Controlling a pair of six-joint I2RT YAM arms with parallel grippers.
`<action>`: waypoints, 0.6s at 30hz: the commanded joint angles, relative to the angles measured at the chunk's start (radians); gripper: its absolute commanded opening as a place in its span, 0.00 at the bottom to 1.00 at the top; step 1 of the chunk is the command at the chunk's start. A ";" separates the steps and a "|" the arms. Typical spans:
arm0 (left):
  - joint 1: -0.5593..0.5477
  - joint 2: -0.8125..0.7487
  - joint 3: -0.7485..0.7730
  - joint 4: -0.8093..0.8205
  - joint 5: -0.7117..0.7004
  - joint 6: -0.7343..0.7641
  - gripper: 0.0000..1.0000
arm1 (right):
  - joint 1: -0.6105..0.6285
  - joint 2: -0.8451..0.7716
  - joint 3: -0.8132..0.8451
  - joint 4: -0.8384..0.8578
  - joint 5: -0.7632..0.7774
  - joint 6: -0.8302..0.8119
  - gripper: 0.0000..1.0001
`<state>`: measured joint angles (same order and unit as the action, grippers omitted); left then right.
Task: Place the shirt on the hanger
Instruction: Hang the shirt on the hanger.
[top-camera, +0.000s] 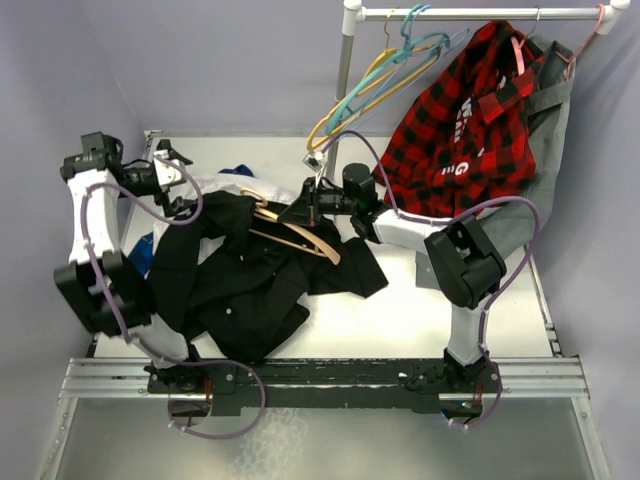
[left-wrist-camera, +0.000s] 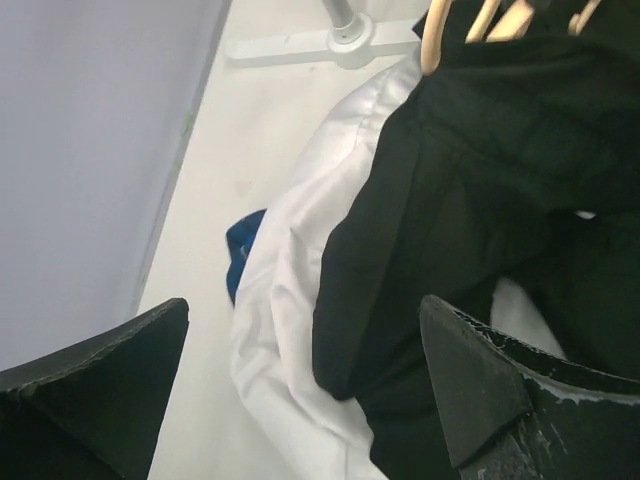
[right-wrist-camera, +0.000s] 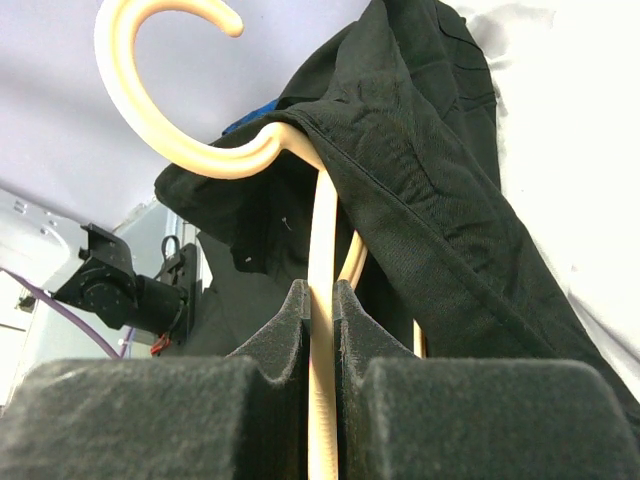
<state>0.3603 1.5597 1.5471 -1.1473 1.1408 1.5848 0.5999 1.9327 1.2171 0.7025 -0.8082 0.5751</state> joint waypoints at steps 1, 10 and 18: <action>-0.030 0.174 0.092 -0.402 0.143 0.497 0.99 | -0.006 -0.024 0.024 0.061 -0.007 -0.015 0.00; -0.183 0.302 0.160 -0.402 0.088 0.466 0.99 | -0.005 -0.041 0.020 0.044 0.001 -0.041 0.00; -0.227 0.377 0.213 -0.401 0.045 0.429 0.99 | -0.007 -0.031 0.023 0.044 0.001 -0.046 0.00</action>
<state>0.1497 1.8927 1.7096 -1.5177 1.1797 1.9991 0.5995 1.9327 1.2171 0.7013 -0.8082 0.5560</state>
